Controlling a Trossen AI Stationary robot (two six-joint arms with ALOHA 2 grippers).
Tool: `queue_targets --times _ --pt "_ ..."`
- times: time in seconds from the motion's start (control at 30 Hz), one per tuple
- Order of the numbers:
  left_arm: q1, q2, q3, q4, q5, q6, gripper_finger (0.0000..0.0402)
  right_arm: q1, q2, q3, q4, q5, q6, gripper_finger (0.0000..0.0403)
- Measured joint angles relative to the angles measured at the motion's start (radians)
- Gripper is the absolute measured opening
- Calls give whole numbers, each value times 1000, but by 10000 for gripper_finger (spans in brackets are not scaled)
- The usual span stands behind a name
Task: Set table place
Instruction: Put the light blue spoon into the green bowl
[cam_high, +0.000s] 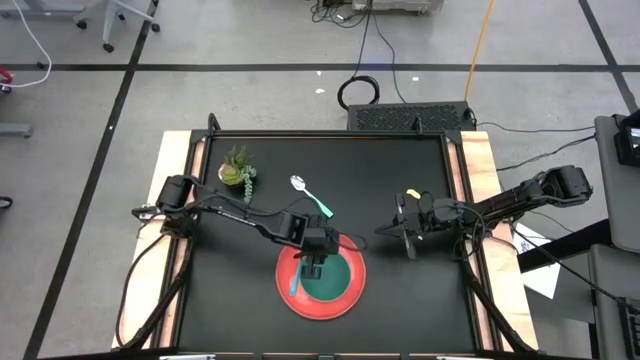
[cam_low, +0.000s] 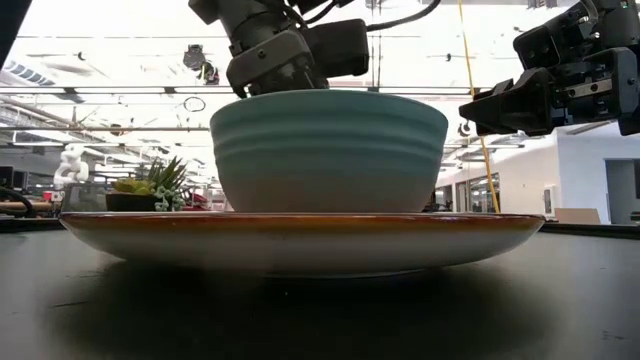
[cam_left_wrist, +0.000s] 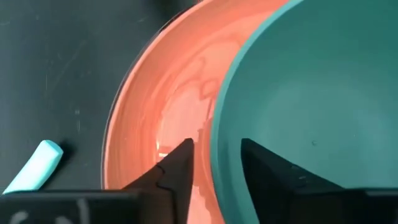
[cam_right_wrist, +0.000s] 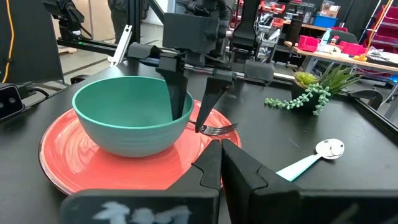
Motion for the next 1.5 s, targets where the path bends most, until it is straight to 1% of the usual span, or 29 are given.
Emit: queue_targets --times 0.17,0.33,0.43,0.53,0.67,0.73,0.8,0.87,0.93,1.0,1.07,1.1,1.13,1.2,1.33,1.4,1.5 --pt "-16 -4 0 0 -27 1 179 0 0 0 0 0 0 0" --pt "-26 -52 0 -7 -31 36 222 0 0 0 0 0 1 0" --pt "-28 -116 0 -24 -26 26 244 0 0 0 -1 0 1 0" --pt "-32 -220 1 -117 -23 20 259 0 0 0 -1 0 1 0" --pt "-22 -355 1 -299 -51 16 260 0 0 0 -1 0 1 0" --pt "-15 -412 -20 -347 -116 -28 246 0 0 0 -1 0 2 0" --pt "-13 -469 -77 -340 -195 -60 218 0 0 0 -5 0 16 0" --pt "-15 -524 -154 -292 -225 -63 178 0 0 0 -7 0 23 0" --pt "-6 -572 -240 -246 -228 -57 129 0 0 0 -6 0 5 0" --pt "10 -618 -322 -159 -230 -64 78 0 0 0 9 6 -29 0" --pt "26 -663 -402 -86 -232 -65 29 0 0 0 32 32 -45 0" --pt "29 -687 -447 -29 -228 -65 15 0 0 0 39 53 -45 0" --pt "31 -710 -493 28 -220 -65 10 0 0 0 43 65 -45 0" --pt "30 -755 -590 169 -215 -50 13 -2 0 0 46 96 -28 0" --pt "29 -830 -795 491 -198 6 10 -46 0 30 -14 130 101 0" --pt "28 -844 -896 674 -197 14 4 -77 -1 69 -94 133 144 0" --pt "27 -848 -1021 967 -197 -1 6 -121 0 160 -282 131 158 0"
